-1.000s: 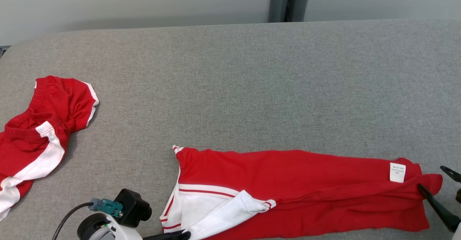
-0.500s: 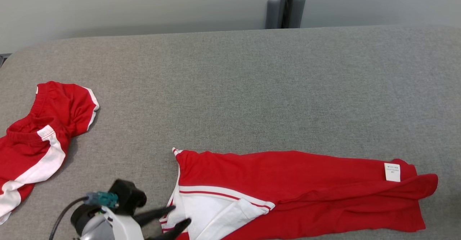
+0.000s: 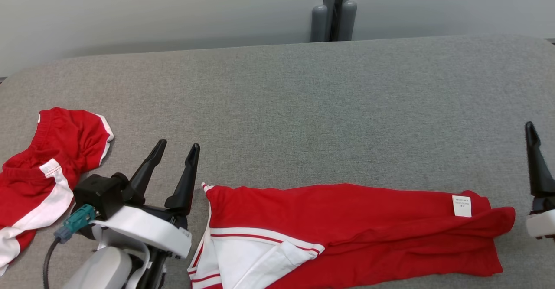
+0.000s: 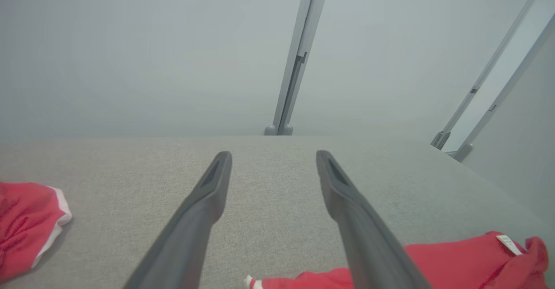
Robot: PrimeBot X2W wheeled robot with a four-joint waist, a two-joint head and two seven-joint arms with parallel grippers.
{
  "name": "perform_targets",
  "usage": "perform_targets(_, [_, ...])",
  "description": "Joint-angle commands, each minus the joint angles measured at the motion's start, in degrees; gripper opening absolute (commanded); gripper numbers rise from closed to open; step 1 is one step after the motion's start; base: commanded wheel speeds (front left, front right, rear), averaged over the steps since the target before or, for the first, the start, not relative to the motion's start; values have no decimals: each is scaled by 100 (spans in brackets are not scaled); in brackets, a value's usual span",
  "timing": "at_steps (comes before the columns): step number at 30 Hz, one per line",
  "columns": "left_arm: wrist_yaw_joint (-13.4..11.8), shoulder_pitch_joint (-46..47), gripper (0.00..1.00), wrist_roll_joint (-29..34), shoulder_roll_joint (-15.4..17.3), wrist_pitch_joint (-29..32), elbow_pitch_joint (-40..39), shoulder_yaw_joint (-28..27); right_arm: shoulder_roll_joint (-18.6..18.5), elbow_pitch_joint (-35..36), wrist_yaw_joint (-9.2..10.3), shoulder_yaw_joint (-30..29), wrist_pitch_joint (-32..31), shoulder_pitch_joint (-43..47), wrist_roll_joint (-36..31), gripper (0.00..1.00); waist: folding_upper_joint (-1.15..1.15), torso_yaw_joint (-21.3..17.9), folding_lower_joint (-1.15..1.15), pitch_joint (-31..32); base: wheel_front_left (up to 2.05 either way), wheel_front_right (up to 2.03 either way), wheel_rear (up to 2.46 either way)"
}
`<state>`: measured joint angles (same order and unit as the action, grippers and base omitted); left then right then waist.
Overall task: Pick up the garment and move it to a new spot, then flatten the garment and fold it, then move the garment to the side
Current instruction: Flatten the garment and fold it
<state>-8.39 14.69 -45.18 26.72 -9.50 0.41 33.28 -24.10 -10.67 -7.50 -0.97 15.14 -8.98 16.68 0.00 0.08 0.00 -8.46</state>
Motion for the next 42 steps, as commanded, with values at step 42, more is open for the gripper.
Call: perform_targets(42, [861, -911, 100, 2975, -2373, -571, 487, -2406, 1451, -1745, 1, 1, 2, 497, 1273, 100, 0, -99, 0, -229, 0, 0, 0])
